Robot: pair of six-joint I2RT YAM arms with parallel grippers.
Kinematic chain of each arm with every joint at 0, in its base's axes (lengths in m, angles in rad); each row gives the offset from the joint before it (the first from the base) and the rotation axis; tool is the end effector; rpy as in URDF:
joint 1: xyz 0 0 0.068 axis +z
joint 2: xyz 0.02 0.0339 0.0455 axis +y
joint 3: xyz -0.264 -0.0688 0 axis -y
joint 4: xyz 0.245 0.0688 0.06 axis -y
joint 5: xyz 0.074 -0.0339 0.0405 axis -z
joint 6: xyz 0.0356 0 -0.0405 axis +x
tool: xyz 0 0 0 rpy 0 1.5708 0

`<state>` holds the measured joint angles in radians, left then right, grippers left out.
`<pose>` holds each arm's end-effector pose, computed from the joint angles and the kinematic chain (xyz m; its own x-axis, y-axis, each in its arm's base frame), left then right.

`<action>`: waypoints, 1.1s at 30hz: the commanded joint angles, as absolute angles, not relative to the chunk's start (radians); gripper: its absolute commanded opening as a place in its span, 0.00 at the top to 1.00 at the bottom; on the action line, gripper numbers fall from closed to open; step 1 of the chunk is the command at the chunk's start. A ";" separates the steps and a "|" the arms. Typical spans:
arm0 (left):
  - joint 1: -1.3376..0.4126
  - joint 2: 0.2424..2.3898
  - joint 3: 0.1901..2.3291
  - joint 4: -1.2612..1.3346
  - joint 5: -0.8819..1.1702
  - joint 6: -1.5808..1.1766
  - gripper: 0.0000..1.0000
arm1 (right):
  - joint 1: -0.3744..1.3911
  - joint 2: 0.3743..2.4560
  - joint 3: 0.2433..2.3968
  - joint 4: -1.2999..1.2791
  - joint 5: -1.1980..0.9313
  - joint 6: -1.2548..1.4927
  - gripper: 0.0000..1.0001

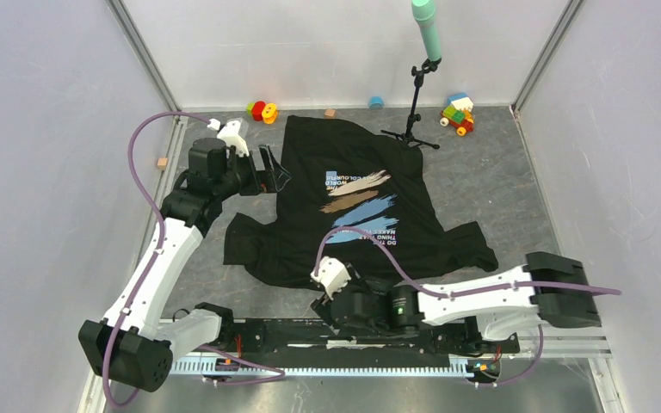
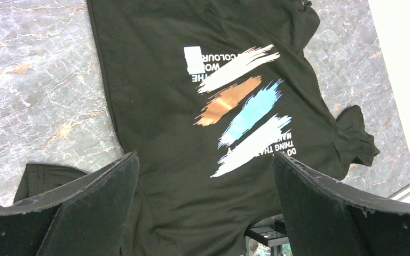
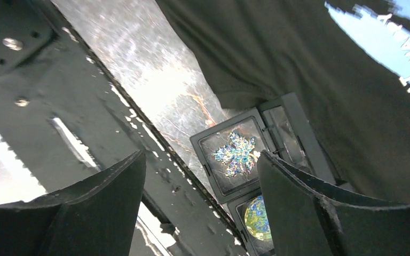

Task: Pin the brooch onto the clothing

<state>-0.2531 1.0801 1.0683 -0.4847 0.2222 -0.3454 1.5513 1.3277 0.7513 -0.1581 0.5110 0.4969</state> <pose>0.2274 -0.0669 0.3517 -0.5802 -0.1911 -0.7918 0.2502 0.8833 -0.3965 0.0227 0.2721 0.2161 -0.4238 -0.4080 -0.8087 -0.7542 0.6534 0.0657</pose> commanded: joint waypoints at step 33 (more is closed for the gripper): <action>-0.253 1.069 1.051 -0.469 0.291 -0.324 0.00 | 1.435 1.570 0.771 -0.134 0.444 0.652 0.25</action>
